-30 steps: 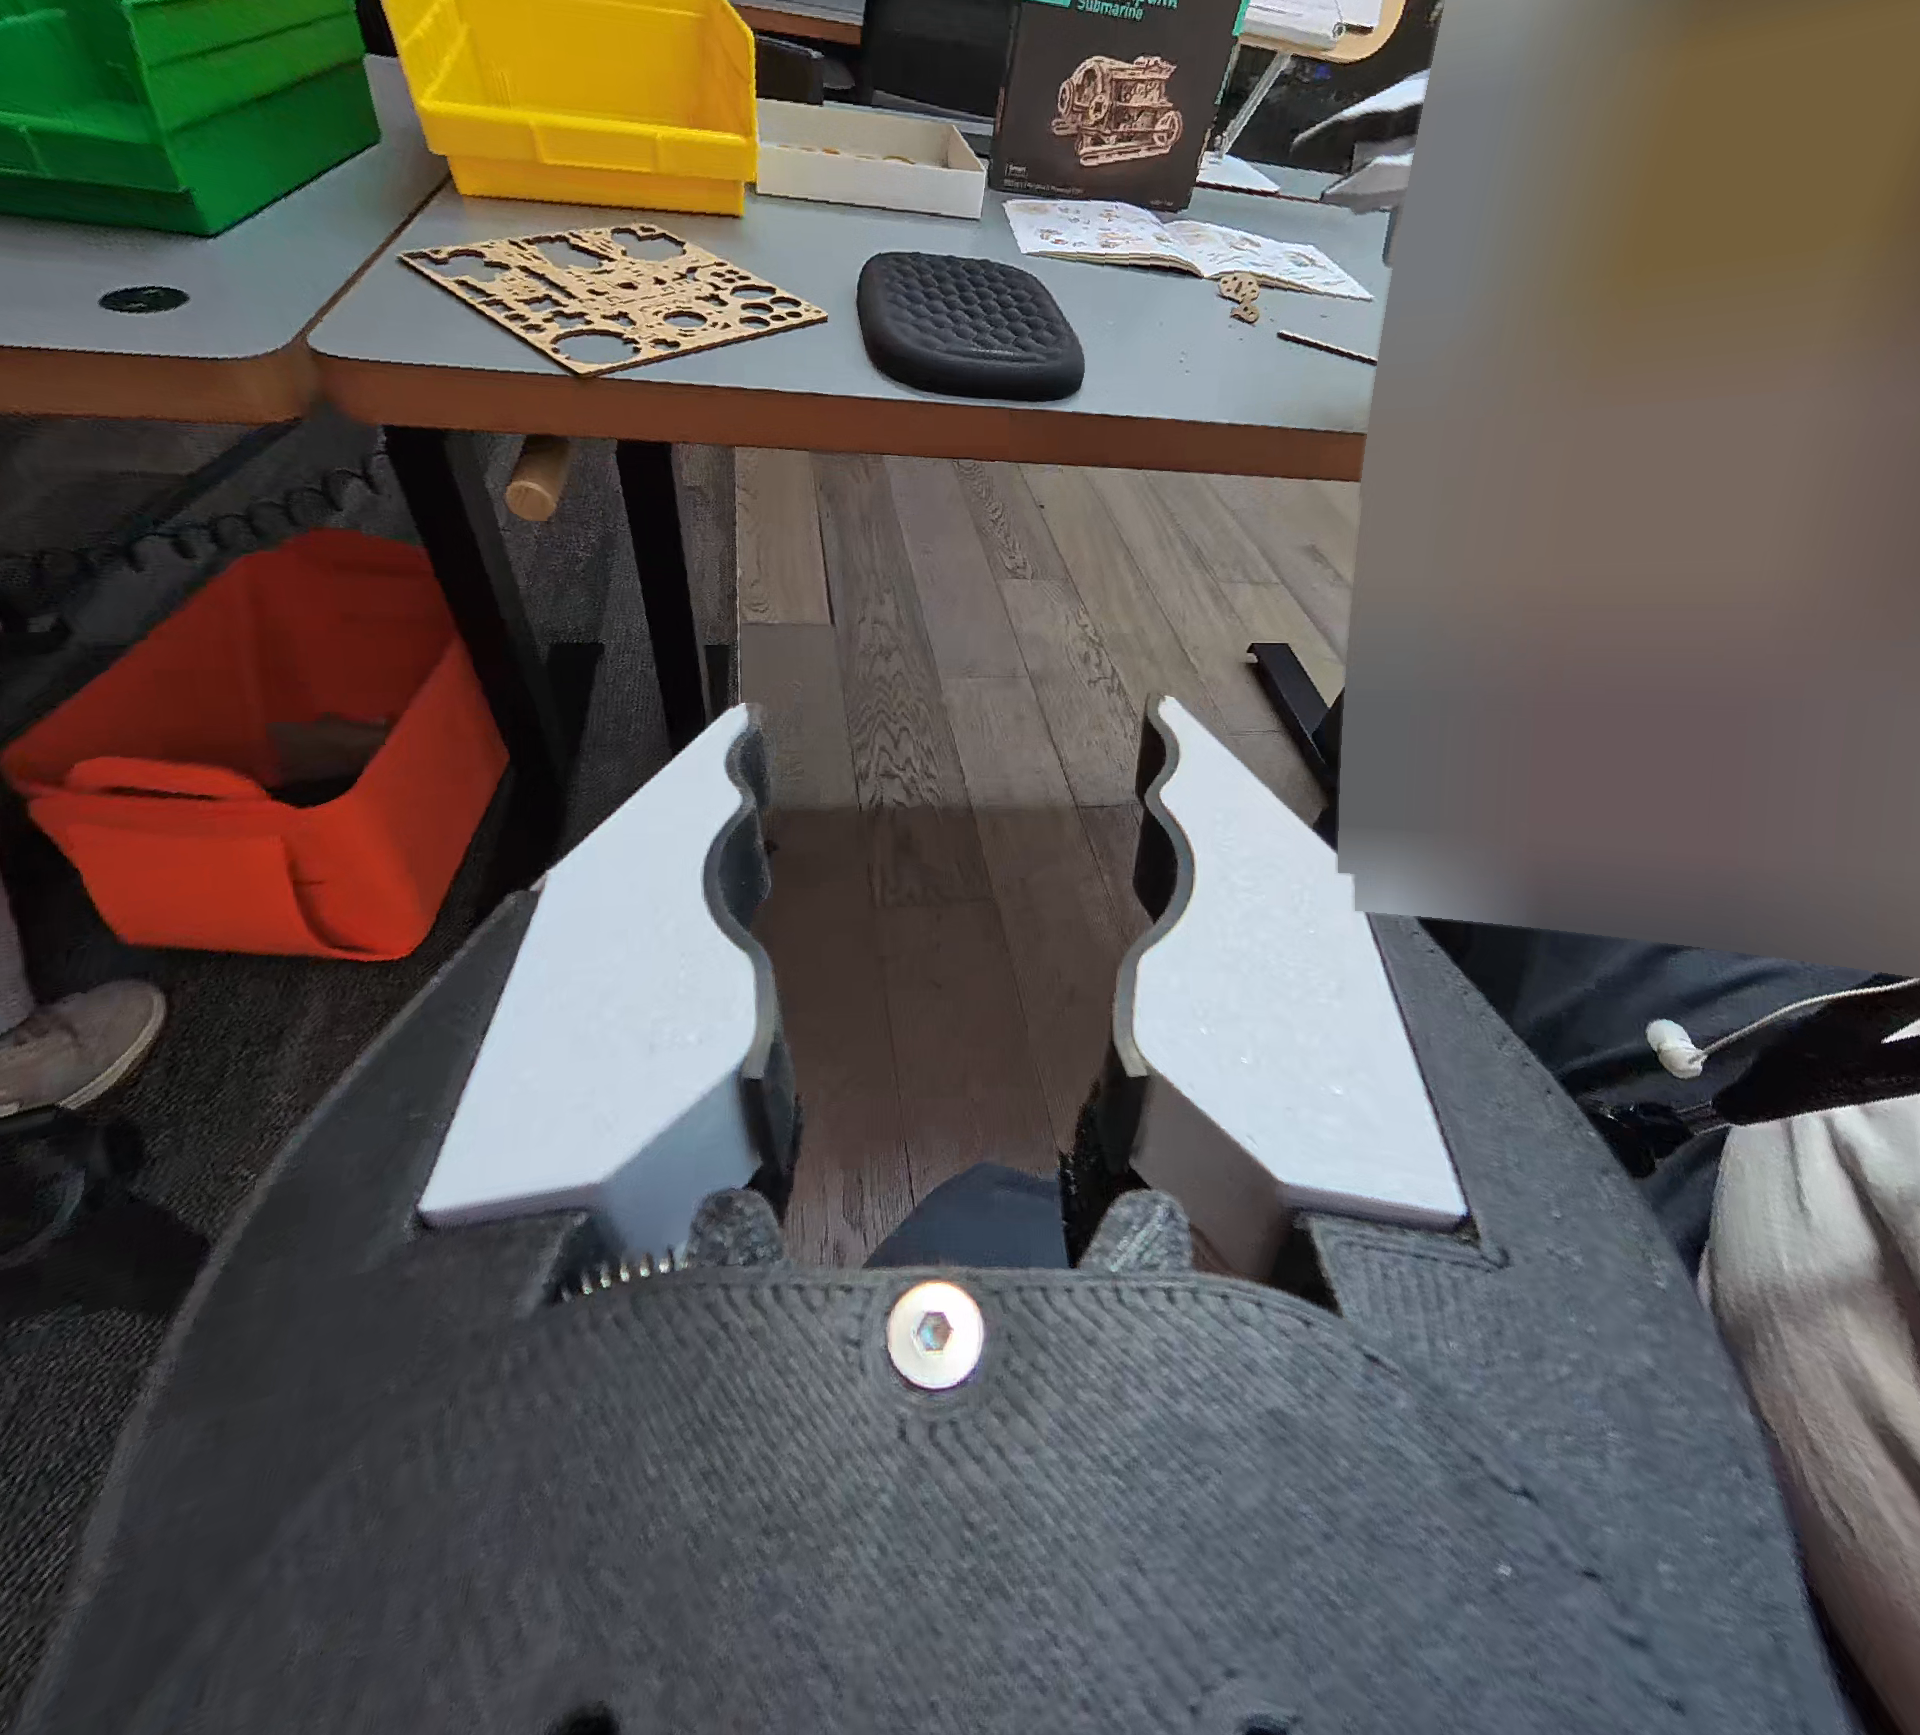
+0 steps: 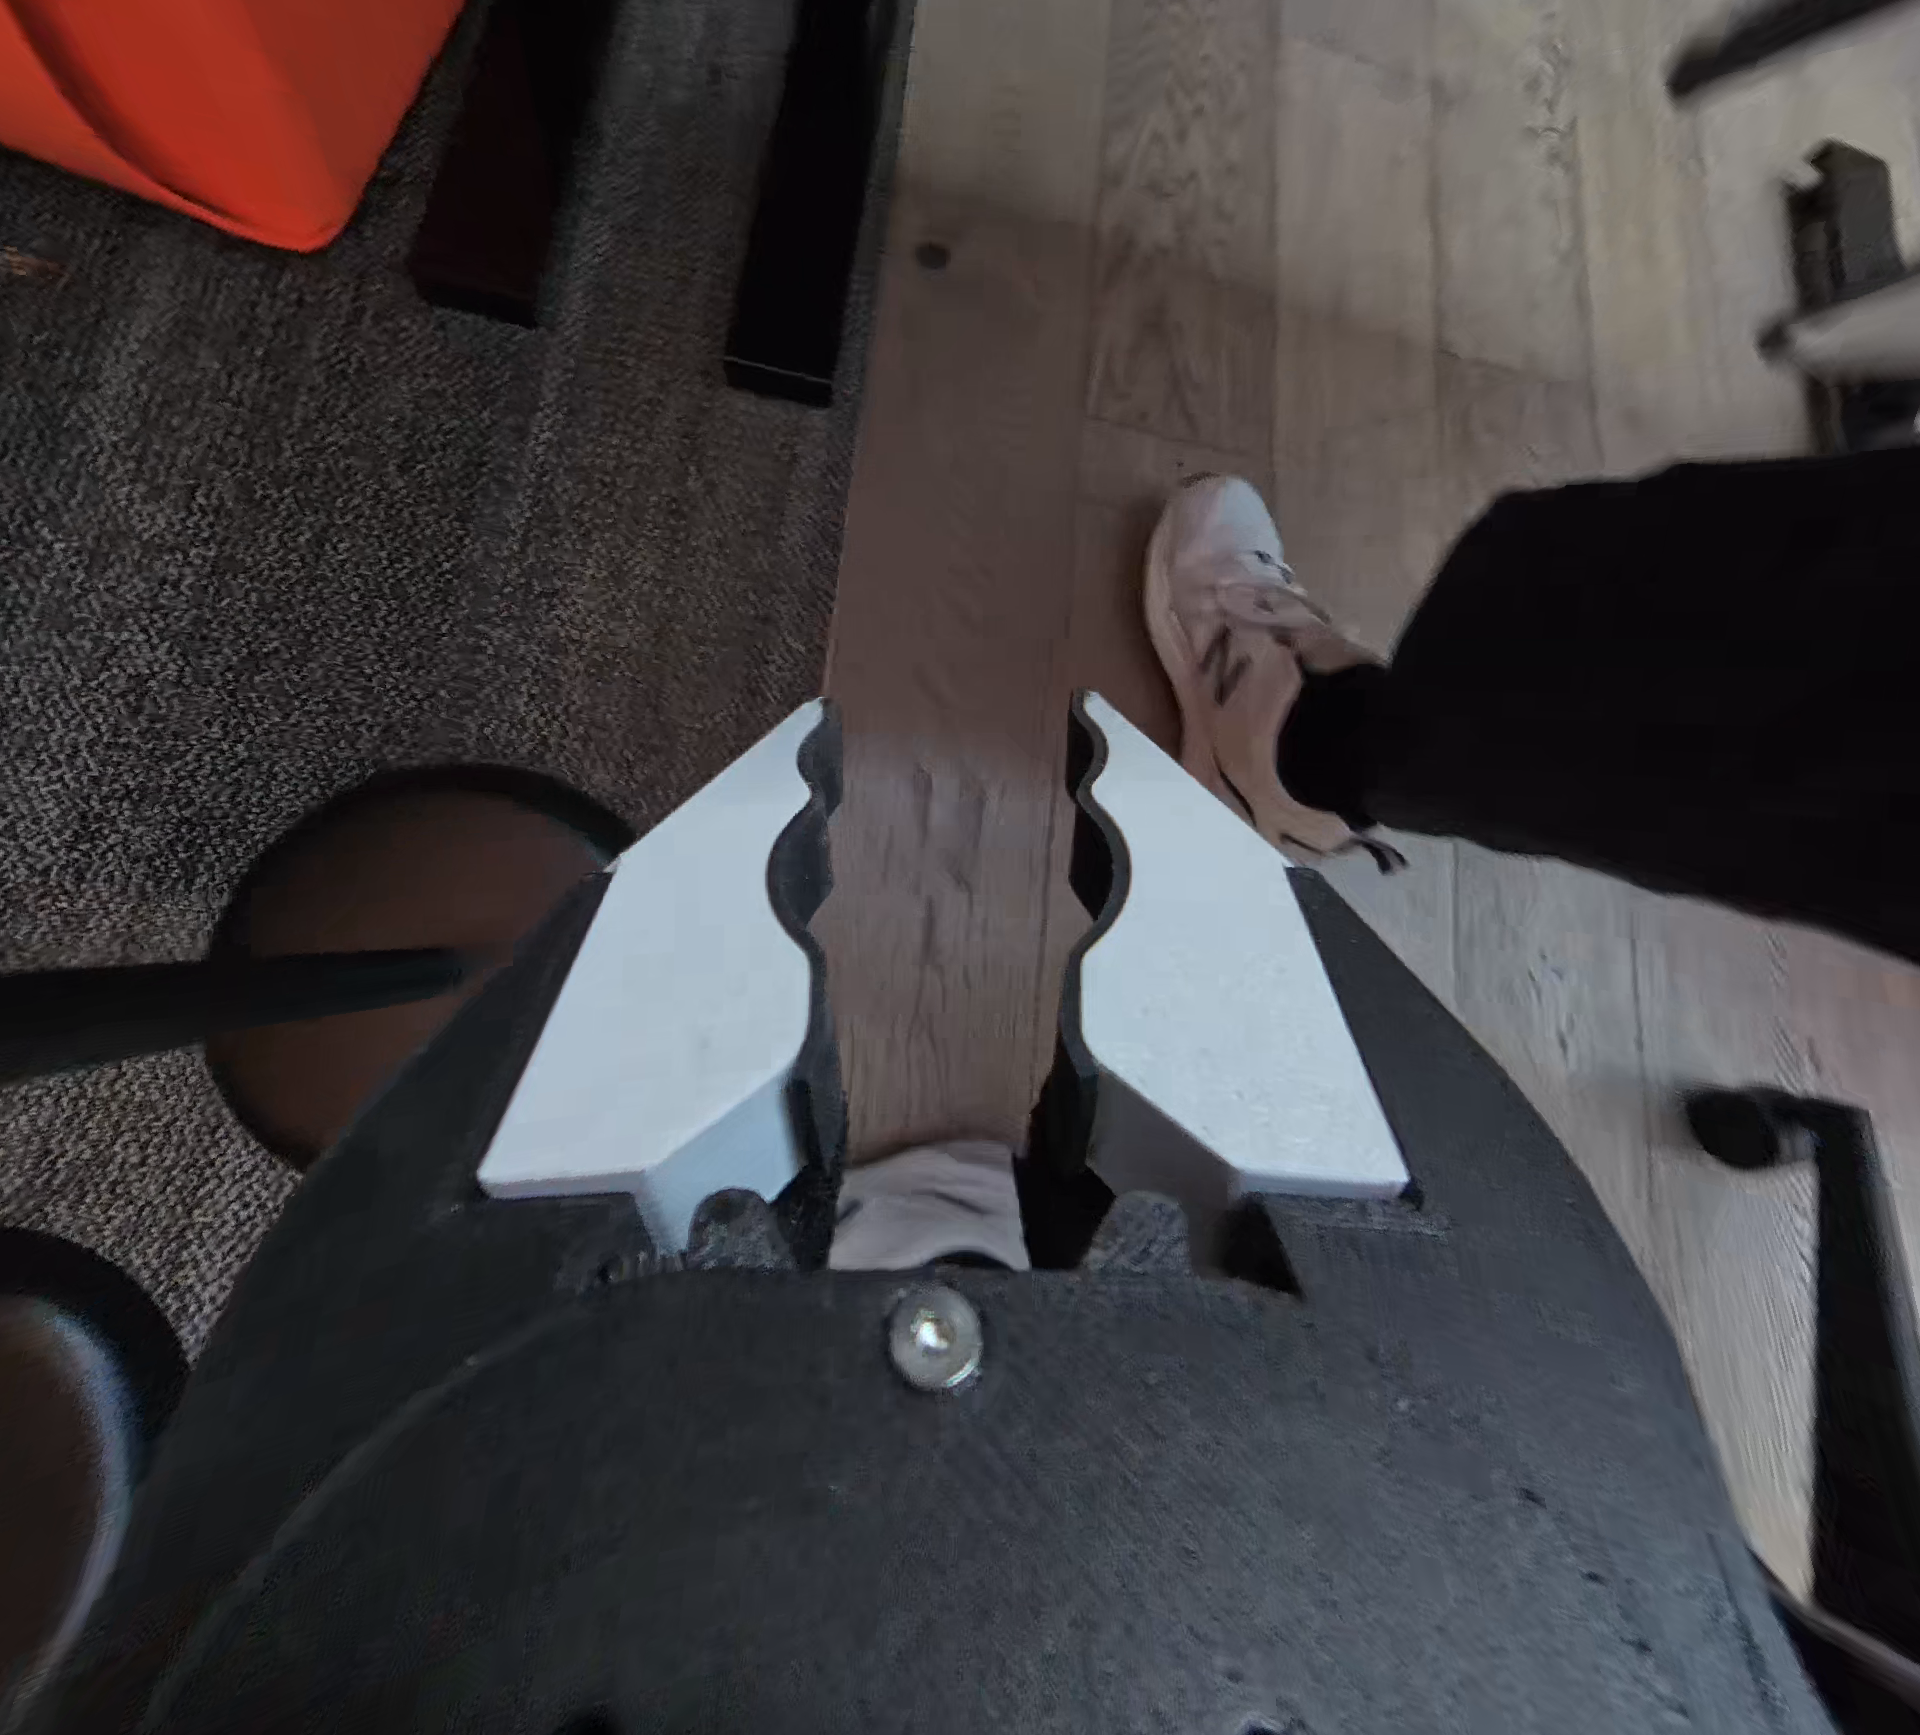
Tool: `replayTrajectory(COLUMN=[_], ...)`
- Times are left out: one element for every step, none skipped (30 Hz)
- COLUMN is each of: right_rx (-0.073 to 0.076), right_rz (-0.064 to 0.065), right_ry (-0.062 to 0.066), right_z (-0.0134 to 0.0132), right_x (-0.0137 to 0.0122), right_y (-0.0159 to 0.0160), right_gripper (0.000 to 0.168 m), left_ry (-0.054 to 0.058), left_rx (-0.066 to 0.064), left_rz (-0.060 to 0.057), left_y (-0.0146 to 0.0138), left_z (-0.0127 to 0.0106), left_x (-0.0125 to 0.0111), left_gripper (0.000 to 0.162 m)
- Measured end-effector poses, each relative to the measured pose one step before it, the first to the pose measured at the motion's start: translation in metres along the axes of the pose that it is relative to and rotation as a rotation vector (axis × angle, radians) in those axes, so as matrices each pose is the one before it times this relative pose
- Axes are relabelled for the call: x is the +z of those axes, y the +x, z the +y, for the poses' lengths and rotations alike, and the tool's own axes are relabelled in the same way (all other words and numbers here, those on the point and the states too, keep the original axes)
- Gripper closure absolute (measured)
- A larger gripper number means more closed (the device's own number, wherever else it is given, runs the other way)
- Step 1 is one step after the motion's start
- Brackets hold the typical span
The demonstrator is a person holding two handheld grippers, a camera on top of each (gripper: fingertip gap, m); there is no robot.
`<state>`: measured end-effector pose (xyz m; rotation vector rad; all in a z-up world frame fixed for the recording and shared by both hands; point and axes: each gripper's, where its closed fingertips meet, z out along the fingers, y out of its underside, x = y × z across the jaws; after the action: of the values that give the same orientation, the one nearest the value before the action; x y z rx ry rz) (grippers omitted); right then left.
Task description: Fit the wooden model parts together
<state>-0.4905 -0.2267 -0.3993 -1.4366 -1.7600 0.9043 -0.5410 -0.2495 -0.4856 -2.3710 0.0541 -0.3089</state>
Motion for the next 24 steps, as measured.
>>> replayTrajectory(right_rx=[0.0548, 0.0338, 0.0001, 0.0019, 0.0133, 0.0056, 0.0036, 0.0149, 0.0021, -0.0241, -0.0451, -0.0402, -0.0071, 0.0276, 0.0423, 0.0455, 0.0385, 0.0248, 0.0091, -0.0028, -0.0113, -0.0115, -0.0065, -0.0038], right_rz=[-0.0072, -0.0311, -0.0226, -0.011, -0.0273, -0.0167, 0.0068, -0.0087, -0.0257, -0.0071, 0.0046, -0.0028, -0.0157, -0.0294, -0.051, -0.0483, -0.0336, -0.0189, -0.0012, 0.0101, 0.0106, 0.0085, 0.0026, 0.015], right_ry=[-0.0536, -0.0409, -0.016, -0.0175, -0.0273, -0.0251, -0.0251, -0.03, -0.0295, -0.0265, -0.029, -0.0391, -0.0395, -0.0288, -0.0238, -0.0197, -0.0123, -0.0089, -0.0101, -0.0117, -0.0099, -0.0109, -0.0141, -0.0086], right_z=[0.01545, 0.01054, 0.00688, 0.00604, 0.00496, 0.00278, 0.00427, 0.00472, 0.00309, 0.00445, 0.00505, 0.00785, 0.01009, 0.011, 0.01099, 0.01084, 0.00919, 0.00683, 0.00483, 0.00292, 0.00201, 0.00172, 0.00171, 0.00104], right_x=[0.01251, 0.01051, 0.00827, 0.00754, 0.00592, 0.00495, 0.00344, 0.00218, 0.00187, 0.00124, 0.00156, 0.00321, 0.00429, 0.00492, 0.00456, 0.00316, 0.0018, 0.00032, -0.00066, -0.00049, -0.00106, -0.00082, -0.00084, -0.00044], right_y=[0.00789, 0.00614, 0.00727, 0.00916, 0.00684, 0.00822, 0.01065, 0.00634, 0.00283, 0.00497, 0.00627, 0.0065, 0.00463, 0.00282, 0.00017, 0.00136, 0.00352, 0.00549, 0.00753, 0.00848, 0.00833, 0.00743, 0.00701, 0.00918], right_gripper=[0.142, 0.141, 0.141, 0.141, 0.141, 0.141, 0.141, 0.141, 0.141, 0.141, 0.141, 0.141, 0.141, 0.14, 0.14, 0.14, 0.141, 0.141, 0.141, 0.141, 0.141, 0.141, 0.141, 0.141], left_ry=[0.0211, 0.0292, 0.0327, 0.0268, 0.0211, 0.0146, -0.0009, -0.0082, -0.0081, -0.0091, -0.0116, -0.0137, -0.0105, -0.006, -0.0026, -0.0039, -0.0054, -0.0005, 0.0027, 0.0064, 0.0121, 0.0184, 0.0184, 0.0213], left_rx=[-0.0295, -0.0175, -0.0042, 0.0003, -0.0029, -0.0084, -0.0076, -0.0008, -0.0037, -0.0076, -0.0125, -0.0246, -0.0337, -0.0339, -0.0313, -0.0301, -0.0275, -0.0214, -0.0128, -0.0084, -0.0096, -0.0062, 0.0036, 0.0171], left_rz=[-0.0493, -0.0634, -0.0577, -0.0561, -0.0535, -0.037, -0.0247, -0.0267, -0.0326, -0.0252, -0.0224, -0.0272, -0.022, -0.0206, -0.0262, -0.028, -0.0236, -0.0175, -0.0149, -0.0176, -0.0109, 0.0035, 0.0012, -0.0001], left_y=[-0.02423, -0.0254, -0.02277, -0.02038, -0.01801, -0.01336, -0.01015, -0.00999, -0.01054, -0.01015, -0.01102, -0.01281, -0.01291, -0.01327, -0.01412, -0.01421, -0.01282, -0.01089, -0.00934, -0.00872, -0.00684, -0.00412, -0.00441, -0.00469], left_z=[-0.00475, -0.00628, -0.00685, -0.00524, -0.00334, -0.00157, 0.00099, 0.00222, 0.00241, 0.00181, 0.00133, 0.00134, 0.00049, -0.00063, -0.00128, -0.00125, -0.00106, -0.00203, -0.00319, -0.00463, -0.00581, -0.00711, -0.00735, -0.00749], left_x=[0.0222, 0.0213, 0.02131, 0.0214, 0.02136, 0.02143, 0.02149, 0.02128, 0.02097, 0.02086, 0.02039, 0.0197, 0.01925, 0.01884, 0.0185, 0.01872, 0.01851, 0.0177, 0.0166, 0.01529, 0.01381, 0.0127, 0.0119, 0.01181], left_gripper=[0.124, 0.123, 0.125, 0.125, 0.125, 0.126, 0.126, 0.127, 0.128, 0.129, 0.129, 0.13, 0.13, 0.132, 0.132, 0.132, 0.132, 0.132, 0.132, 0.132, 0.132, 0.131, 0.13, 0.128])
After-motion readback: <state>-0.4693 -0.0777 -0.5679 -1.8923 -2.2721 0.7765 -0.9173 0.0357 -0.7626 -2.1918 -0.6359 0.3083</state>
